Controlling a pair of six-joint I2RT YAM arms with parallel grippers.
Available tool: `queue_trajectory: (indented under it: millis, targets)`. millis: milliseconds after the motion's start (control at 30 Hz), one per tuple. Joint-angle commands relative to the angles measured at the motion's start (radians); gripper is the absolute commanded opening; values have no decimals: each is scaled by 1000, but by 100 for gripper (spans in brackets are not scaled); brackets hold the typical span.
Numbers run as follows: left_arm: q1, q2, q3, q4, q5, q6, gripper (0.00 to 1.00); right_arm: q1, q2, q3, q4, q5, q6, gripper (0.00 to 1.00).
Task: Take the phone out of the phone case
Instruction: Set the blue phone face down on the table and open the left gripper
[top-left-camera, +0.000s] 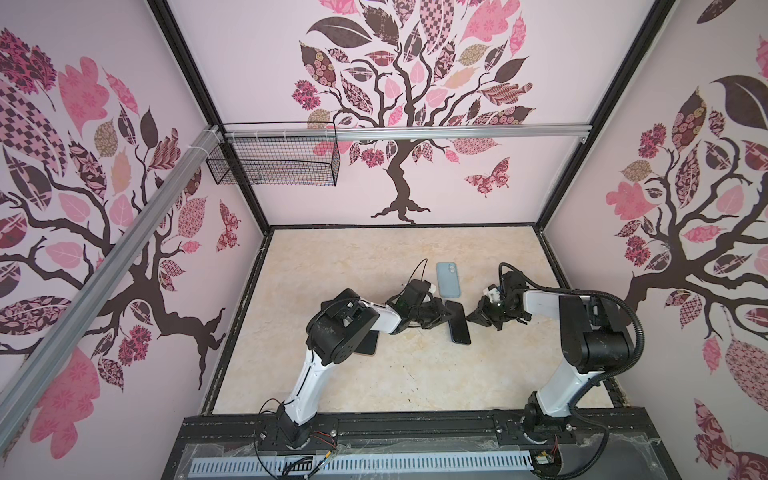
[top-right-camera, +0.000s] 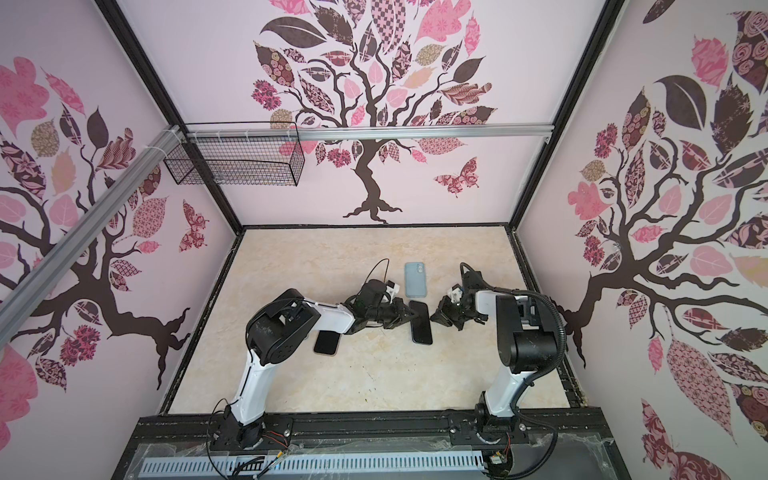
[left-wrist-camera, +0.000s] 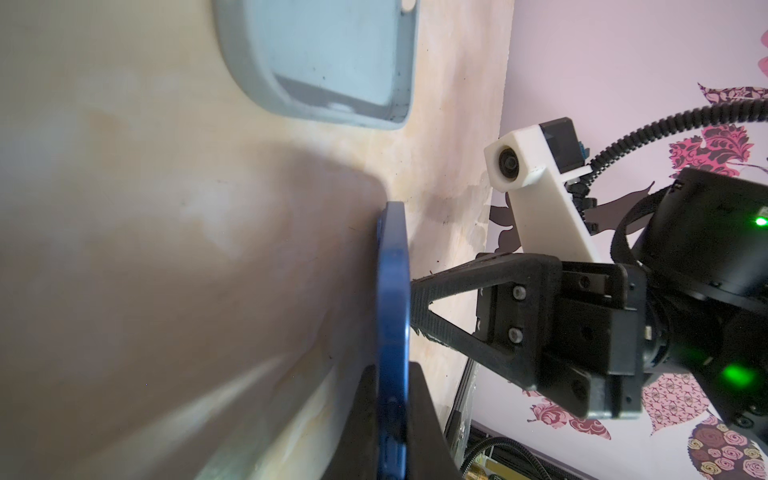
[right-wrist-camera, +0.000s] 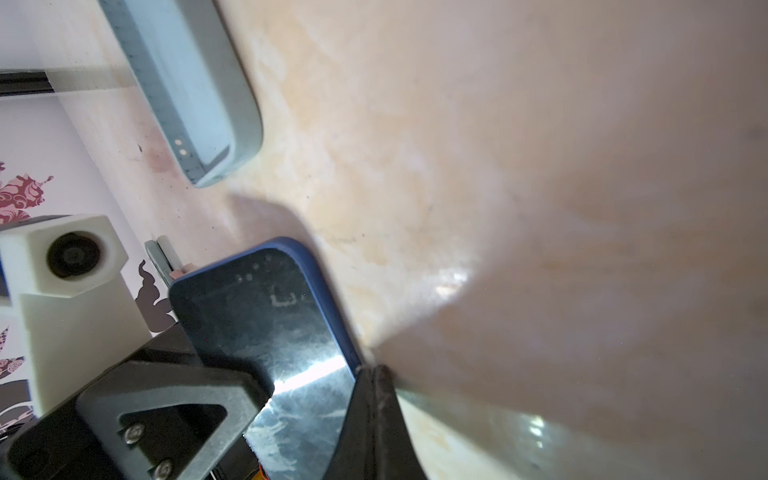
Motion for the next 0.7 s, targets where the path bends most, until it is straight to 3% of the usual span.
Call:
queue_trajectory:
  millis: [0,133,233,667]
  targets:
    - [-4,19,28,-37,-21,7,14,7,25,13,-49,90,-10,0]
    - [-4,12,22,-76,-42,17,30,6,6,7,-62,143,-15,0]
    - [-2,10,16,-86,-51,17,36,7,5,7,-68,152,-17,0]
    - [2,-51,20,-235,-126,79,55,7,4,8,-79,177,-22,0]
